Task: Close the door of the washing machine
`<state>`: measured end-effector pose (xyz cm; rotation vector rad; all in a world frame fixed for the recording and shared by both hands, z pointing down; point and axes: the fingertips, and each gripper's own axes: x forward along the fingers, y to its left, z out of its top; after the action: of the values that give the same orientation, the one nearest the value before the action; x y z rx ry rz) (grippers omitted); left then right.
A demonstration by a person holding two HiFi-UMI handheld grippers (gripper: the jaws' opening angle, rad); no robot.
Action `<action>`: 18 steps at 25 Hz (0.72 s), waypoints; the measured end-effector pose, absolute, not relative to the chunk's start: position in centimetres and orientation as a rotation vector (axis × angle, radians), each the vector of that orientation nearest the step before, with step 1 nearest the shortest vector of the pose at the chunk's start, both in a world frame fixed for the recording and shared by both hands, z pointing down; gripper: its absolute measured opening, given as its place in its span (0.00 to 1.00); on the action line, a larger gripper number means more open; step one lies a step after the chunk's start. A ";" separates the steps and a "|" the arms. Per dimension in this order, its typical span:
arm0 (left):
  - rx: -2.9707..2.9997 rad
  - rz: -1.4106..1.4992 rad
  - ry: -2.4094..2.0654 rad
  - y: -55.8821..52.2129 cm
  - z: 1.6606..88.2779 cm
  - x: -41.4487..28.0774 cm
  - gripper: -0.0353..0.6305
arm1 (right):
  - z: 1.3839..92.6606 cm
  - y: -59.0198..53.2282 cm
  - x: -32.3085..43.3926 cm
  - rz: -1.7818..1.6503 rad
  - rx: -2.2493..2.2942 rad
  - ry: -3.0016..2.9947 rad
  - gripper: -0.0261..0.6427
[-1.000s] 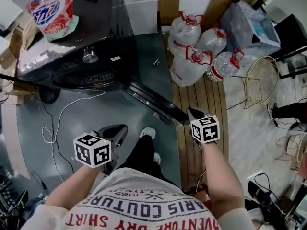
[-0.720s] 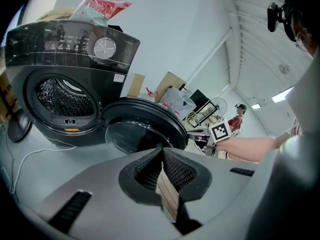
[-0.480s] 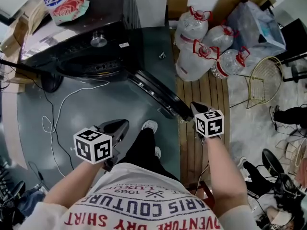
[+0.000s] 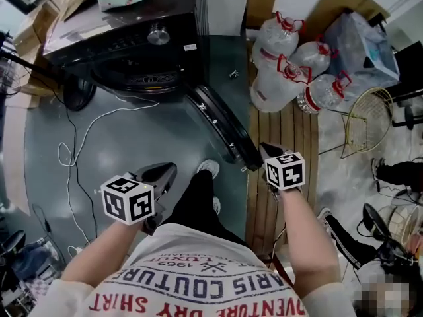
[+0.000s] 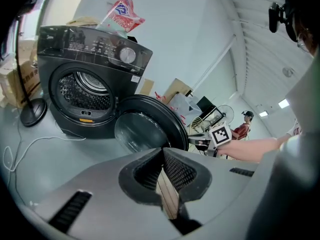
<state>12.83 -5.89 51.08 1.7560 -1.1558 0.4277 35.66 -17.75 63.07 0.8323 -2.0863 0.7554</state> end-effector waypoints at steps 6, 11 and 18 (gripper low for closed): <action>1.717 0.385 -1.233 -2.7 50.6 11.4 0.10 | 63.3 -15.2 33.4 0.727 0.747 -2.108 0.07; 1.687 0.346 -1.305 -1.1 49.7 9.7 0.10 | 63.4 -13.3 31.5 0.734 0.689 -2.128 0.07; 1.651 0.315 -1.352 0.6 49.4 7.0 0.10 | 63.5 -10.8 28.0 0.759 0.622 -2.134 0.07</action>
<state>7.05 0.57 49.43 1.6506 -1.3521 0.3146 27.99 -10.83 63.53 0.6225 -2.1339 0.7585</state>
